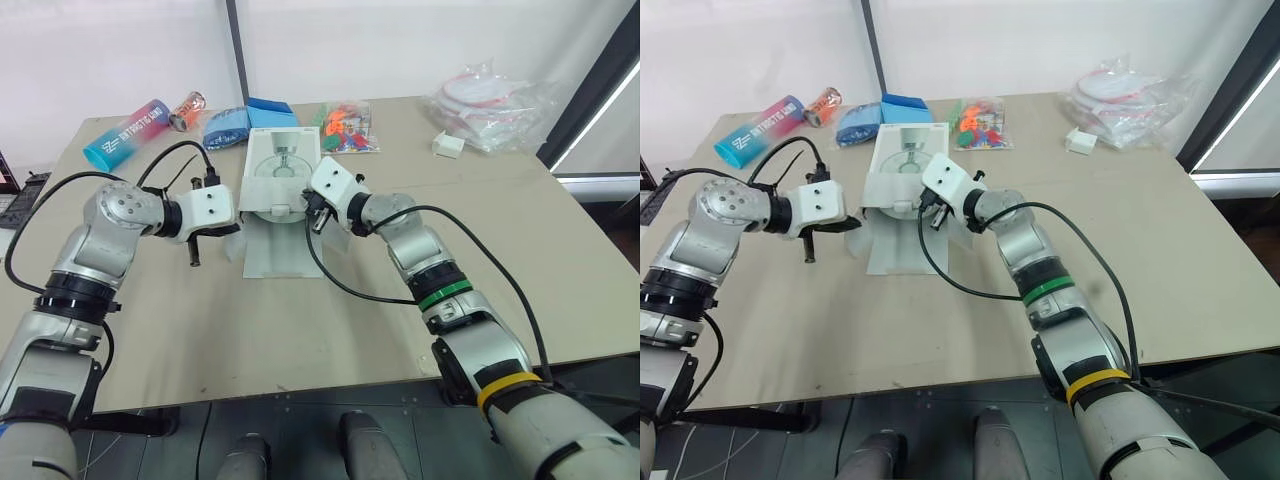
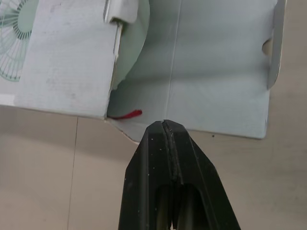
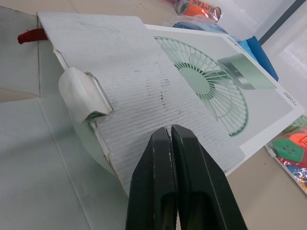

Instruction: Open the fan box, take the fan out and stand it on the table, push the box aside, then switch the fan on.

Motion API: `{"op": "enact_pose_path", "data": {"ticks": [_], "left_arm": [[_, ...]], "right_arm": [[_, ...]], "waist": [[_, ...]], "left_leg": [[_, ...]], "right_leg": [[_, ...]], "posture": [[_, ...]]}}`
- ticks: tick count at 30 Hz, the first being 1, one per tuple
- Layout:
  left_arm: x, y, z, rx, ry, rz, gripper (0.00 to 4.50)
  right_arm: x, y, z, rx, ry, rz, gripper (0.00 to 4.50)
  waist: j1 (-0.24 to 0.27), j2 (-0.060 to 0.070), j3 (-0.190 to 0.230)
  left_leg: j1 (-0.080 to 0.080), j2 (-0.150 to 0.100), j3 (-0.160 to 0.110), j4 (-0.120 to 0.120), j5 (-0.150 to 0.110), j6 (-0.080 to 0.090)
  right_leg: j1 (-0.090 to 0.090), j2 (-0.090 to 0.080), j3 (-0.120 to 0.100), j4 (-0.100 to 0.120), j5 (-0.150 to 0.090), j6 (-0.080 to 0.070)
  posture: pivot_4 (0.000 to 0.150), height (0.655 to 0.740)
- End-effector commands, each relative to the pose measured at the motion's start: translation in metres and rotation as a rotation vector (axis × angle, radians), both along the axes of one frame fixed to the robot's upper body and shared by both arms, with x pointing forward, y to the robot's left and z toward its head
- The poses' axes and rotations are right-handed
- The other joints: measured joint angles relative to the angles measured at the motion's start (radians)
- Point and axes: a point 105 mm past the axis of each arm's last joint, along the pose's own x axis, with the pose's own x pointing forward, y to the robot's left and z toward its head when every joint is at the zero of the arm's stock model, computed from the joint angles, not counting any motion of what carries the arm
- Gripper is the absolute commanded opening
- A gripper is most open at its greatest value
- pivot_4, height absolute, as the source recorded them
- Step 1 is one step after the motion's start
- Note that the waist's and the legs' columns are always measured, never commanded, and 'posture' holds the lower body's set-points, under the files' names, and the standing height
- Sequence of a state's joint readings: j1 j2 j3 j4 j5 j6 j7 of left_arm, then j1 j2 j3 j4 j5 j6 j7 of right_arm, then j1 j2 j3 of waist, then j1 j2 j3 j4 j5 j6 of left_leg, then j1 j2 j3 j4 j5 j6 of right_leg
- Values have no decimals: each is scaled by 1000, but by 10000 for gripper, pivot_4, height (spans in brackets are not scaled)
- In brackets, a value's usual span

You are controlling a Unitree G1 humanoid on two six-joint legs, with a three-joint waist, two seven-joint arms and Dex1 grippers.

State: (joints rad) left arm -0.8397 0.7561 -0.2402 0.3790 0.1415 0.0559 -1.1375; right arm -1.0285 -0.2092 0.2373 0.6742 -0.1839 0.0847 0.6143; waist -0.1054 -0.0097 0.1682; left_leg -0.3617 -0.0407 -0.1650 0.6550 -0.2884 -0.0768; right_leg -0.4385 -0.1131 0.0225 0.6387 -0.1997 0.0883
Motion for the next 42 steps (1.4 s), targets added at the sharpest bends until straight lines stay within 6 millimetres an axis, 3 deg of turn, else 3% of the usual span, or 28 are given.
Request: {"op": "enact_pose_path", "data": {"ticks": [1,6,12,16,26,36,42], "left_arm": [[14,13,8,48,-80,84,0],[27,20,2,23,-110,167,0],[42,19,-6,-257,-125,281,0],[49,25,-5,-303,-181,325,0],[54,9,-9,-423,-174,296,0],[53,-10,7,-594,-149,250,0],[48,-8,8,-630,-130,249,0]], "right_arm": [[0,5,7,0,-23,15,800],[1,4,11,12,-29,11,800],[1,3,14,22,-29,7,800],[1,1,13,21,-28,3,800],[1,0,11,13,-28,3,800],[-1,-1,10,9,-21,11,800],[-1,2,10,3,-19,21,800]], "waist": [[0,0,0],[0,0,0],[-1,0,0],[0,0,0],[1,-1,0],[1,-1,0],[1,-1,0]], "left_leg": [[0,0,0,0,0,0],[0,0,0,0,0,0],[0,0,0,0,0,0],[0,0,1,0,0,0],[0,-1,1,0,0,0],[0,-1,1,1,0,0],[0,-1,0,1,0,0]], "right_leg": [[0,0,0,0,0,0],[0,0,0,1,0,0],[-1,0,0,6,0,0],[-2,0,0,6,0,0],[-2,-1,0,6,0,0],[-2,-1,0,6,0,0],[-2,-1,0,6,0,0]], "posture": [[1500,7400],[1500,7400],[1500,7400],[1500,7400],[1500,7400],[1500,7400],[1500,7400]]}}
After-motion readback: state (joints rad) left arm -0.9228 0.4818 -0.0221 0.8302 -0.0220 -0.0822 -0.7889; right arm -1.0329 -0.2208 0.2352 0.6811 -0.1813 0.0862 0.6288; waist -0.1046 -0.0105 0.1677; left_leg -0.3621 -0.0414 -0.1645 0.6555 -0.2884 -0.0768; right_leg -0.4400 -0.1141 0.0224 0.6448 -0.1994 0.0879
